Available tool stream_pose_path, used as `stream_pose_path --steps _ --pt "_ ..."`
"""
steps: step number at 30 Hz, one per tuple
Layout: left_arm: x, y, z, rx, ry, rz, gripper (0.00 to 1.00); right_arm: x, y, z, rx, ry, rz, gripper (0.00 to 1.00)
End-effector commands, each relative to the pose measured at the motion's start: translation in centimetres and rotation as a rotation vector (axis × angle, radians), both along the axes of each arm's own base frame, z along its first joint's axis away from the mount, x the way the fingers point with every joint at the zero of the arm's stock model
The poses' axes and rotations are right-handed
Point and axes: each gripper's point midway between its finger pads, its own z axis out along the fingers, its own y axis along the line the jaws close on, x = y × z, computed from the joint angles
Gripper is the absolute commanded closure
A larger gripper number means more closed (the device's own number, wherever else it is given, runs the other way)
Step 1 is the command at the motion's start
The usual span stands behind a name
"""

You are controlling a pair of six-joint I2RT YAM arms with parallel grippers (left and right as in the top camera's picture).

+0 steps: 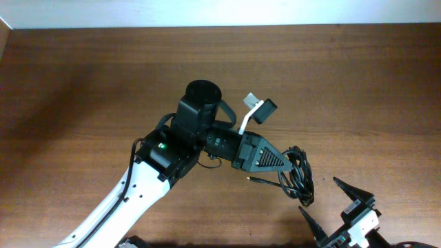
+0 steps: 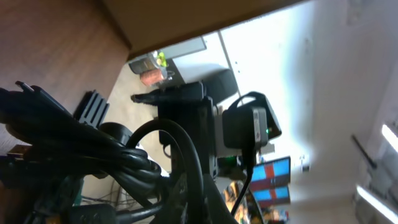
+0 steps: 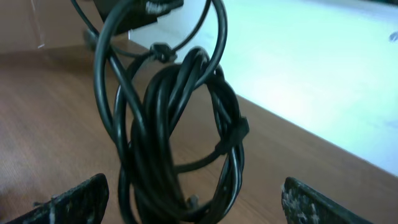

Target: Untangle cables

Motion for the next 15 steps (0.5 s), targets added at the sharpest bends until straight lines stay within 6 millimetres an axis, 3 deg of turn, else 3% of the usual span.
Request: stream_pose_path --steps 1,6,11,15 --pt "0.6 -0.2 1.0 0.014 0.048 0.056 1.00 0.1 0.3 -0.2 0.005 -0.010 0.023 0.14" --pt "0.3 -0.7 1.4 0.035 0.142 0.066 1.00 0.3 0.4 -0.5 0.015 0.001 0.026 0.24" --pt "-2.6 -2.0 3.8 -0.064 0.044 -0.054 1.00 0.4 0.4 0.0 0.014 -0.027 0.024 0.25" --pt "-4.5 -1.2 4.1 -0.081 0.046 -0.177 1.00 0.5 0.3 0.0 0.013 -0.028 0.017 0.27"
